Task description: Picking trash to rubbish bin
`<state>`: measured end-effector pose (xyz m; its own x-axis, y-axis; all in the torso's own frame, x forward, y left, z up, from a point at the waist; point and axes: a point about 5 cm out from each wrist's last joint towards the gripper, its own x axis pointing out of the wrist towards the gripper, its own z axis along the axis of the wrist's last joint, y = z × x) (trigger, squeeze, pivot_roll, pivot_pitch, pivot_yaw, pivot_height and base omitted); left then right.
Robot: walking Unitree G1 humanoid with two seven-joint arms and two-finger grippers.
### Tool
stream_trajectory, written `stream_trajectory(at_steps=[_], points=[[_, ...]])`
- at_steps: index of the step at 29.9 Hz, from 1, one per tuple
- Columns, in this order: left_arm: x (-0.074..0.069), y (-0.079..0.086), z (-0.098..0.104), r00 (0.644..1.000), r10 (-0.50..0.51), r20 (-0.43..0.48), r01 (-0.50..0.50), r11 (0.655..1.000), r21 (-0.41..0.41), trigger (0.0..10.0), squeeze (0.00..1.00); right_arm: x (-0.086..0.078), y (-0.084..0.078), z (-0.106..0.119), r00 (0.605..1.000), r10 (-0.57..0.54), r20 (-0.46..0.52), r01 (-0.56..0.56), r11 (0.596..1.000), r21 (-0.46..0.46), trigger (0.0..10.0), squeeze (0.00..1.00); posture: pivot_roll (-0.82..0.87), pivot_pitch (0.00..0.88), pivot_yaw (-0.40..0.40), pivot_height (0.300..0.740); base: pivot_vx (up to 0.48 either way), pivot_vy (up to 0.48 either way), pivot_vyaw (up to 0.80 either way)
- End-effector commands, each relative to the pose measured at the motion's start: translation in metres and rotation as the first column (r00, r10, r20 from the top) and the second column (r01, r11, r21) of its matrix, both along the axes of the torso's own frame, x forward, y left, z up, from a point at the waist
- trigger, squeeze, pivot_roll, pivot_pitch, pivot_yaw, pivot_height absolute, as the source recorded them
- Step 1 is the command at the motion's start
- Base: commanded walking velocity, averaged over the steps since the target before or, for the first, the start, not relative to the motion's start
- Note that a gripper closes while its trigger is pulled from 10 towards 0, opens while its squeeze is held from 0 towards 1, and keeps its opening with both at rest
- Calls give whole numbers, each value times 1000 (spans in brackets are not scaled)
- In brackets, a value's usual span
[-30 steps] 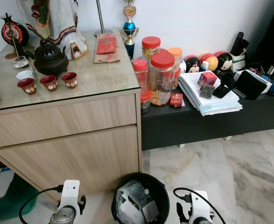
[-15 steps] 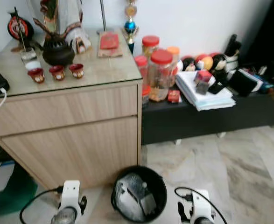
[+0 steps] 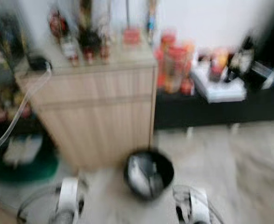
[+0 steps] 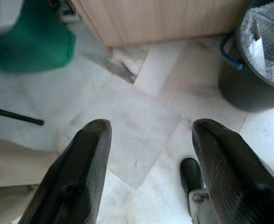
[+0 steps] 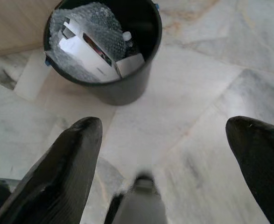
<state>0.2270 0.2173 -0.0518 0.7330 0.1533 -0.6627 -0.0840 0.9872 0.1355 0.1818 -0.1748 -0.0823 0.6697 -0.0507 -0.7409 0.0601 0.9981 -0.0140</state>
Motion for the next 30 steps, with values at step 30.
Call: stream_trajectory(at_steps=[30], points=[[27, -15, 20, 981, -133, 144, 119, 988, 101, 10000, 0, 29, 6, 17, 988, 83, 131, -80, 996, -33, 10000, 0, -78, 0, 39, 740, -154, 0, 0]])
